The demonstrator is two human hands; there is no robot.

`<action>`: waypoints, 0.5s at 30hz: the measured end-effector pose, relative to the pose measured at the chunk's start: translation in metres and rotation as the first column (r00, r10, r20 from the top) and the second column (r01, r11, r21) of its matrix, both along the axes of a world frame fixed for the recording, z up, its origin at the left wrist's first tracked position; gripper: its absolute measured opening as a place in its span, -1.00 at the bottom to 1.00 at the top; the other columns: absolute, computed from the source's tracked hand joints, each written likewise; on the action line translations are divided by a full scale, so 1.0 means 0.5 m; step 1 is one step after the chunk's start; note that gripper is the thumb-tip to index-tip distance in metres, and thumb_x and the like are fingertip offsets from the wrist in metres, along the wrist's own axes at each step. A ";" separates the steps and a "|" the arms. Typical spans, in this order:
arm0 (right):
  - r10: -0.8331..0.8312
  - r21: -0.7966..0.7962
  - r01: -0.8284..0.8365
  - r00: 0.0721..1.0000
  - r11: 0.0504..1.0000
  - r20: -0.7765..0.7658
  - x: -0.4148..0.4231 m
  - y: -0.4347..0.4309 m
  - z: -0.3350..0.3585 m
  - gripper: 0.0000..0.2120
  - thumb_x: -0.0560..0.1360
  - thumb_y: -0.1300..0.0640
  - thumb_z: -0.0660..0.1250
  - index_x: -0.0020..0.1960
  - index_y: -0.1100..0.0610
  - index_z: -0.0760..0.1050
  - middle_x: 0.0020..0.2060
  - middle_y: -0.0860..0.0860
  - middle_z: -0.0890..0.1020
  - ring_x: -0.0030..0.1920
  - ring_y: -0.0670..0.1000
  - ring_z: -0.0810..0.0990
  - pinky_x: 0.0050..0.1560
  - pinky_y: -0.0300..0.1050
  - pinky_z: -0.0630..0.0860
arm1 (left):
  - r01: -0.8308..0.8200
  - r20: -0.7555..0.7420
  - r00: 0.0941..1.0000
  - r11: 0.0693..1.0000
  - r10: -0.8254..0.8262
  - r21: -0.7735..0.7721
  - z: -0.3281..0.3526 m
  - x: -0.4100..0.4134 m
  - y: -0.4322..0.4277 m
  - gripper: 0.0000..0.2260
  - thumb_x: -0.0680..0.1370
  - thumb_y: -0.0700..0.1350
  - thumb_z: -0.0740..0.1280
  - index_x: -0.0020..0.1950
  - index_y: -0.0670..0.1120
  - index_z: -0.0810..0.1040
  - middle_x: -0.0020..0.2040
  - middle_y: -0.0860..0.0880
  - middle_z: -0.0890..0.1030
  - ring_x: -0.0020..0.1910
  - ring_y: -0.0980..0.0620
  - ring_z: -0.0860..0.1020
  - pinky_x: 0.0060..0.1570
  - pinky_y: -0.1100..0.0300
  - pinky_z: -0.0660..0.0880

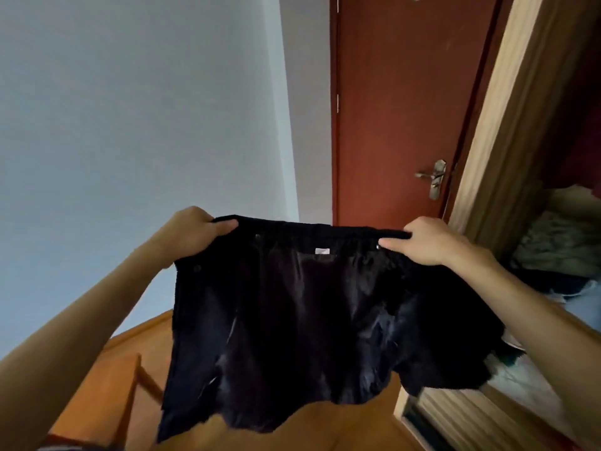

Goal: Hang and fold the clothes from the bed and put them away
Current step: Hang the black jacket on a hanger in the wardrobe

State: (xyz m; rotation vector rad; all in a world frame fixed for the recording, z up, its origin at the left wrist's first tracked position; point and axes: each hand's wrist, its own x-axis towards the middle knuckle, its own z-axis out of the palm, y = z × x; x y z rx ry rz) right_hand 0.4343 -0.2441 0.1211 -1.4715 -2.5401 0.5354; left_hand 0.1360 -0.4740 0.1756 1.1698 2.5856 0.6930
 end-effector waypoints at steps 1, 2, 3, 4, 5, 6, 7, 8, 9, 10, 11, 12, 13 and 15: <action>-0.036 -0.125 0.032 0.999 0.992 -0.033 -0.003 0.008 0.013 -0.36 0.47 -0.35 0.31 0.16 0.22 0.59 0.11 0.12 0.64 0.08 0.14 0.60 -0.05 -0.07 0.50 | 0.018 0.167 0.986 1.000 -0.018 0.000 -0.006 0.008 0.031 -0.45 0.56 0.24 0.31 -0.18 -0.29 0.62 -0.29 -0.13 0.66 -0.29 -0.09 0.64 -0.29 0.15 0.51; -0.088 -0.232 0.065 0.992 0.971 -0.092 -0.004 0.018 0.028 -0.39 0.49 -0.30 0.32 0.21 0.21 0.58 0.19 0.11 0.61 0.15 0.13 0.58 0.01 -0.08 0.48 | 0.061 0.308 0.950 0.998 -0.059 0.004 -0.012 0.019 0.067 -0.47 0.57 0.23 0.29 -0.11 -0.26 0.66 -0.22 -0.12 0.70 -0.23 -0.07 0.68 -0.23 0.15 0.56; -0.136 -0.313 0.078 0.976 0.947 -0.168 -0.008 0.024 0.040 -0.43 0.51 -0.25 0.33 0.25 0.20 0.56 0.26 0.10 0.58 0.21 0.13 0.55 0.08 -0.07 0.45 | 0.105 0.406 0.908 0.994 -0.104 0.019 -0.020 0.032 0.100 -0.50 0.58 0.22 0.28 -0.04 -0.23 0.67 -0.15 -0.11 0.73 -0.16 -0.05 0.70 -0.17 0.17 0.58; -0.183 -0.377 0.081 0.953 0.923 -0.243 -0.014 0.026 0.052 -0.47 0.52 -0.21 0.34 0.26 0.19 0.55 0.28 0.09 0.57 0.23 0.11 0.54 0.12 -0.07 0.43 | 0.142 0.471 0.870 0.989 -0.147 0.047 -0.026 0.049 0.133 -0.53 0.60 0.20 0.26 0.02 -0.20 0.67 -0.09 -0.10 0.73 -0.11 -0.04 0.70 -0.13 0.18 0.59; -0.230 -0.414 0.083 0.920 0.906 -0.319 -0.021 0.033 0.062 -0.52 0.52 -0.19 0.36 0.21 0.18 0.56 0.26 0.07 0.58 0.20 0.07 0.54 0.12 -0.06 0.42 | 0.177 0.518 0.834 0.981 -0.191 0.076 -0.032 0.069 0.173 -0.55 0.61 0.19 0.26 0.07 -0.19 0.66 -0.04 -0.11 0.73 -0.08 -0.03 0.70 -0.09 0.18 0.60; -0.271 -0.432 0.087 0.881 0.898 -0.388 -0.030 0.035 0.071 -0.57 0.51 -0.18 0.38 0.13 0.17 0.57 0.24 0.06 0.58 0.17 0.05 0.53 0.12 -0.07 0.41 | 0.200 0.559 0.799 0.974 -0.223 0.103 -0.035 0.092 0.210 -0.56 0.62 0.18 0.25 0.12 -0.18 0.65 -0.01 -0.12 0.72 -0.05 -0.04 0.70 -0.07 0.18 0.60; -0.297 -0.427 0.090 0.843 0.900 -0.448 -0.039 0.038 0.078 -0.61 0.50 -0.18 0.39 0.03 0.15 0.55 0.22 0.05 0.57 0.19 0.03 0.52 0.13 -0.07 0.41 | 0.208 0.590 0.770 0.969 -0.244 0.130 -0.034 0.119 0.251 -0.56 0.63 0.16 0.23 0.16 -0.19 0.63 0.01 -0.14 0.71 -0.03 -0.06 0.69 -0.06 0.17 0.60; -0.316 -0.418 0.096 0.808 0.903 -0.497 -0.048 0.036 0.088 -0.63 0.48 -0.19 0.41 -0.04 0.13 0.51 0.21 0.04 0.57 0.21 0.04 0.52 0.15 -0.07 0.42 | 0.208 0.619 0.740 0.965 -0.263 0.161 -0.030 0.149 0.286 -0.56 0.64 0.15 0.21 0.22 -0.19 0.60 0.04 -0.15 0.69 0.00 -0.08 0.68 -0.01 0.14 0.60; -0.325 -0.401 0.106 0.781 0.910 -0.532 -0.054 0.038 0.093 -0.63 0.47 -0.19 0.42 -0.07 0.13 0.47 0.16 0.03 0.57 0.19 0.05 0.54 0.14 -0.07 0.46 | 0.224 0.652 0.701 0.957 -0.289 0.184 -0.024 0.180 0.314 -0.54 0.65 0.17 0.19 0.28 -0.18 0.56 0.10 -0.15 0.67 0.05 -0.08 0.66 0.08 0.11 0.58; -0.340 -0.382 0.131 0.761 0.915 -0.553 -0.057 0.038 0.101 -0.64 0.48 -0.17 0.43 -0.09 0.12 0.45 0.08 0.01 0.58 0.13 0.04 0.56 0.08 -0.08 0.50 | 0.249 0.694 0.643 0.945 -0.325 0.212 -0.018 0.211 0.337 -0.49 0.64 0.22 0.15 0.34 -0.16 0.53 0.17 -0.15 0.64 0.12 -0.08 0.63 0.21 0.07 0.53; -0.354 -0.366 0.160 0.749 0.917 -0.560 -0.056 0.039 0.107 -0.66 0.49 -0.16 0.42 -0.11 0.11 0.44 -0.03 -0.01 0.57 0.04 0.02 0.58 -0.02 -0.11 0.51 | 0.289 0.724 0.586 0.928 -0.365 0.234 -0.007 0.237 0.366 -0.42 0.62 0.30 0.10 0.38 -0.11 0.50 0.23 -0.14 0.61 0.19 -0.08 0.60 0.31 0.02 0.46; -0.364 -0.352 0.184 0.742 0.918 -0.563 -0.051 0.032 0.120 -0.68 0.51 -0.13 0.41 -0.14 0.10 0.43 -0.13 -0.03 0.56 -0.07 0.00 0.59 -0.14 -0.15 0.51 | 0.329 0.746 0.525 0.906 -0.409 0.265 0.001 0.261 0.384 -0.34 0.57 0.39 0.04 0.41 -0.06 0.48 0.28 -0.11 0.59 0.24 -0.07 0.57 0.38 -0.02 0.40; -0.373 -0.337 0.206 0.735 0.919 -0.567 -0.038 0.038 0.127 -0.69 0.53 -0.11 0.39 -0.17 0.10 0.42 -0.20 -0.03 0.57 -0.17 -0.03 0.59 -0.24 -0.18 0.49 | 0.378 0.749 0.483 0.880 -0.454 0.289 0.018 0.291 0.408 -0.29 0.52 0.47 0.02 0.43 0.02 0.45 0.29 -0.06 0.56 0.28 -0.06 0.54 0.42 -0.04 0.36; -0.423 -0.357 0.243 0.668 0.902 -0.612 -0.010 0.045 0.152 -0.69 0.56 -0.07 0.36 -0.14 0.18 0.49 -0.17 0.08 0.65 -0.22 -0.05 0.63 -0.19 -0.19 0.57 | 0.457 0.715 0.450 0.826 -0.535 0.330 0.056 0.348 0.448 -0.25 0.44 0.53 0.08 0.47 0.10 0.39 0.31 -0.06 0.53 0.33 -0.02 0.49 0.43 0.02 0.32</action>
